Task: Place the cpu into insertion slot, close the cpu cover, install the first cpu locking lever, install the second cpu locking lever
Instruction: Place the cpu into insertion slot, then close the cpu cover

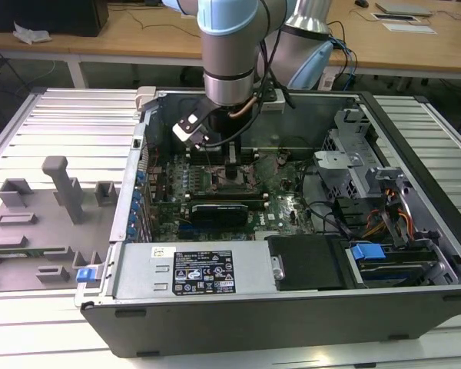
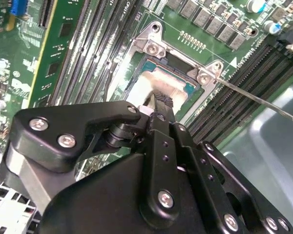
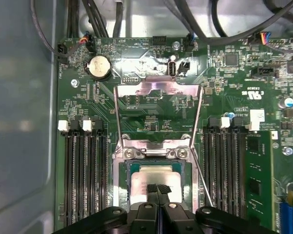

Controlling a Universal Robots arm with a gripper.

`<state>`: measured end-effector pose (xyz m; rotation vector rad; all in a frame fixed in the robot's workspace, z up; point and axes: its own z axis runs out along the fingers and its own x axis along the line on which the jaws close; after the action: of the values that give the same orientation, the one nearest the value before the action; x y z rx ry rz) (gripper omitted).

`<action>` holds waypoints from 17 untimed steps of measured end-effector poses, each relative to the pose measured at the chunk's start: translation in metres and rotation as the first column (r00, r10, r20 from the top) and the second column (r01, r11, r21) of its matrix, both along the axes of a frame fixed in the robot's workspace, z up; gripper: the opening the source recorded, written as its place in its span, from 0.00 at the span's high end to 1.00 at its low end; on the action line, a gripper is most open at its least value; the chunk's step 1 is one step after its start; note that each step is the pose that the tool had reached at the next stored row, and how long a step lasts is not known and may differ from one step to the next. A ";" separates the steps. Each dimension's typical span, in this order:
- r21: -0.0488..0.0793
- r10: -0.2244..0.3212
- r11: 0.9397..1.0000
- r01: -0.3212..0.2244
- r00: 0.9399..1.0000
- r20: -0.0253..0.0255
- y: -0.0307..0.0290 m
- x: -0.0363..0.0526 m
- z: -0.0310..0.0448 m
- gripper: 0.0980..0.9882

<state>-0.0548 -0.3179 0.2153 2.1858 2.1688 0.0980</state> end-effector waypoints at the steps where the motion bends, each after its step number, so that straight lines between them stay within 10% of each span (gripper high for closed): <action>1: 0.000 0.000 1.000 0.000 1.000 0.000 0.0000 0.0000 0.0028 0.99; 9: -0.001 0.000 1.000 0.000 1.000 0.000 0.0000 0.0000 0.0472 0.99; 17: 0.000 0.000 1.000 0.000 1.000 0.000 0.0000 0.0000 0.0499 0.99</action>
<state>-0.0548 -0.3180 0.2652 2.1855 2.1687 0.0975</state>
